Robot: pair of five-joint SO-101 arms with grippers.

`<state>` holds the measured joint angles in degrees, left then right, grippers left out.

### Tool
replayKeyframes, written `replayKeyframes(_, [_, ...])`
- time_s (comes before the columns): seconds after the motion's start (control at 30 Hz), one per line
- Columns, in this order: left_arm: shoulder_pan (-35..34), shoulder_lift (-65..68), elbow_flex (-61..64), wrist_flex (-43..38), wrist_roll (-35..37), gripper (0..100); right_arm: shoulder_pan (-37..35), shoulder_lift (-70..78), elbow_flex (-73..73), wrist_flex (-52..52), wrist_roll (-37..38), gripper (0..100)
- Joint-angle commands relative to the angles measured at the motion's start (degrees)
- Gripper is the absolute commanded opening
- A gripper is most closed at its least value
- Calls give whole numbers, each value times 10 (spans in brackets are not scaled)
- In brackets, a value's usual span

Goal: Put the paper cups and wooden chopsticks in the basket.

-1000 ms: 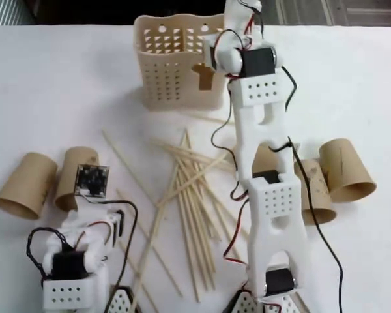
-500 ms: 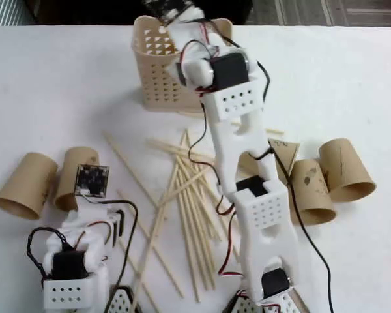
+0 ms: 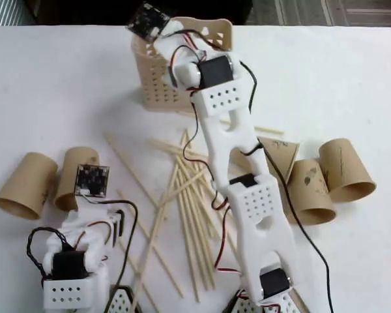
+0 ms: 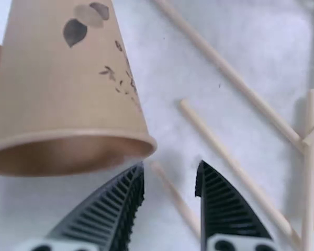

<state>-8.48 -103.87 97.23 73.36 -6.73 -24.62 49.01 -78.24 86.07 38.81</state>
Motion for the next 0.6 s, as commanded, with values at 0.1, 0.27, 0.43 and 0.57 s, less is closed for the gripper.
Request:
replayKeyframes(0.1, [-4, -3, -3, 3, 5, 173, 11, 33, -22, -9, 54, 88])
replayKeyframes(0.27, [-4, -3, -3, 3, 5, 173, 18, 36, -22, -14, 103, 22])
replayKeyframes(0.43, [-4, -3, -3, 3, 5, 173, 23, 23, -22, 19, 115, 19])
replayKeyframes(0.57, [-4, -3, -3, 3, 5, 173, 21, 5, -22, 63, 132, 19])
